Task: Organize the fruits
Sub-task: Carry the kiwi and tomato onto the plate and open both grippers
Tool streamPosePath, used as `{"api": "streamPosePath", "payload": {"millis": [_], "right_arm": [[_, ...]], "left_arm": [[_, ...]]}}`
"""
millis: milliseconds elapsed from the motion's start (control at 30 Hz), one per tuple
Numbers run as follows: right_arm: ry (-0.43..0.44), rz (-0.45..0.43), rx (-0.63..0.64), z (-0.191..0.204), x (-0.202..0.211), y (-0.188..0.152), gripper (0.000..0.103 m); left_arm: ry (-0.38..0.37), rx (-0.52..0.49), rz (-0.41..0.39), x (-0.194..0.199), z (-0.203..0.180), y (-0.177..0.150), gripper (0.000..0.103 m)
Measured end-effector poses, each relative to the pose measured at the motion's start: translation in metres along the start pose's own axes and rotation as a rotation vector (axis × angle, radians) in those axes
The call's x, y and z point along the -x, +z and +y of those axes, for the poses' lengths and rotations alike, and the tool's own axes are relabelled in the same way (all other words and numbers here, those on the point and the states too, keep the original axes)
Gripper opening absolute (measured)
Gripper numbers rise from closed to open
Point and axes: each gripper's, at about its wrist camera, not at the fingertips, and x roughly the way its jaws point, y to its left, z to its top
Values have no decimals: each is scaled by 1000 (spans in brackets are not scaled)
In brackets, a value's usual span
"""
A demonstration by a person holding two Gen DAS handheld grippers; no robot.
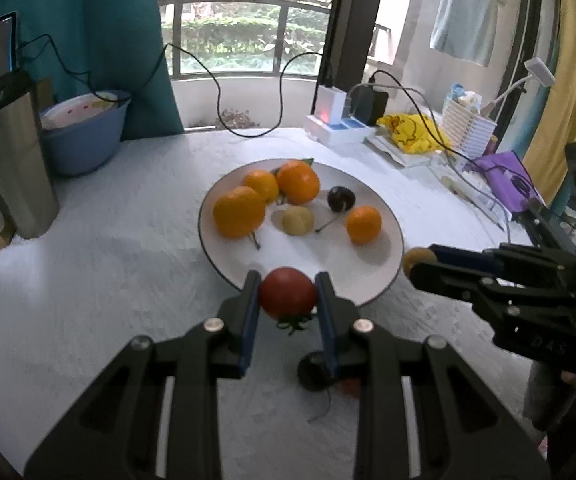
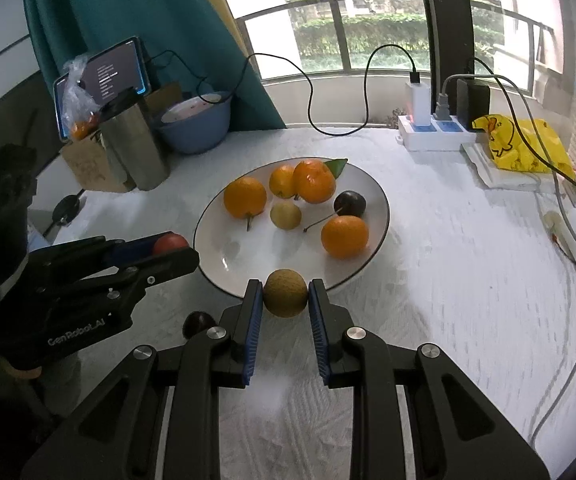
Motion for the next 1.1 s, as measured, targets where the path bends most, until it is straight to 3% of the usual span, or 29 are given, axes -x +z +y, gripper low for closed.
{"api": "streamPosePath", "payload": {"millis": [767, 1100], "right_arm": [[-52, 44, 56, -7, -45, 13, 25], [-79, 50, 59, -4, -43, 14, 26]], "left_arm": [[8, 19, 44, -42, 15, 14, 29], [20, 24, 30, -36, 15, 15, 30]]}}
